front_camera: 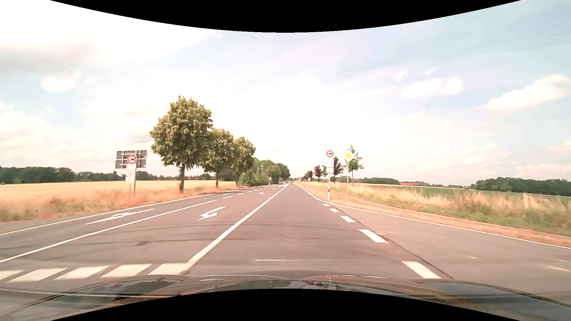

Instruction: Follow the waypoints while adhering to traffic rules and regulations

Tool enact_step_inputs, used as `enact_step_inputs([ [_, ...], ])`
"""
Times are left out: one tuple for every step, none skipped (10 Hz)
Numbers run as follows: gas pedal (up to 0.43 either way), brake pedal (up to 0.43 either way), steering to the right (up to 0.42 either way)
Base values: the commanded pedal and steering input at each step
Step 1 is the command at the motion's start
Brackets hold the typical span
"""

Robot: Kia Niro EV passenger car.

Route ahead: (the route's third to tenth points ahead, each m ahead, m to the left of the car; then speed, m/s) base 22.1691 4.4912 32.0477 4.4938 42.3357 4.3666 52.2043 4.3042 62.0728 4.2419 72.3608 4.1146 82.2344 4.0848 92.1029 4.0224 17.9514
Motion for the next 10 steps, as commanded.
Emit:
enact_step_inputs([
  [0.24, 0.0, -0.003],
  [0.24, 0.0, -0.003],
  [0.24, 0.0, -0.002],
  [0.24, 0.0, -0.001],
  [0.24, 0.0, -0.001],
  [0.248, 0.0, 0.0],
  [0.248, 0.0, 0.0],
  [0.26, 0.0, 0.0],
  [0.287, 0.0, 0.0],
  [0.299, 0.0, 0.0],
])
